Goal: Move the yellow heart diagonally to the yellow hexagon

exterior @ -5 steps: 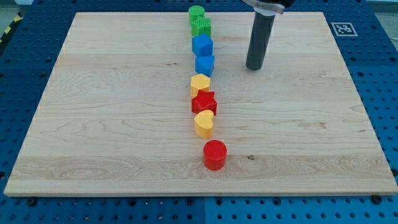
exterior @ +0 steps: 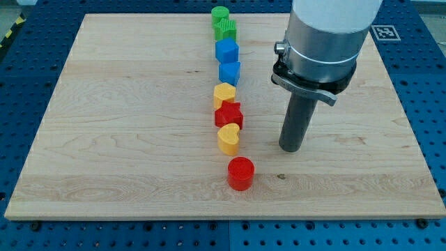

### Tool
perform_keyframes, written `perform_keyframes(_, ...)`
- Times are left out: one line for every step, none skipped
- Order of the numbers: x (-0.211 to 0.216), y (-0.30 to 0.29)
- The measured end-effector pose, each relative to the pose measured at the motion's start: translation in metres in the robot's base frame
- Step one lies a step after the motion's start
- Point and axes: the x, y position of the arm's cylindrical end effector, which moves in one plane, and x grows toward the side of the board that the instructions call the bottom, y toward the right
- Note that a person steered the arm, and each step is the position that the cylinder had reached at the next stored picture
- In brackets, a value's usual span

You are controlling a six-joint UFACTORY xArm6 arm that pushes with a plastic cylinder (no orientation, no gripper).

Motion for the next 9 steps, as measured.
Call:
perform_keyframes(0.0,0.0)
perform_keyframes(0.001,0.0)
perform_keyframes(0.003,0.0)
perform_keyframes(0.003,-0.01)
perform_keyframes(0.003,-0.033)
perform_keyframes(0.003,-0.052)
perform_keyframes(0.003,-0.052)
perform_keyframes(0.003,-0.055)
perform_keyframes(0.003,-0.073)
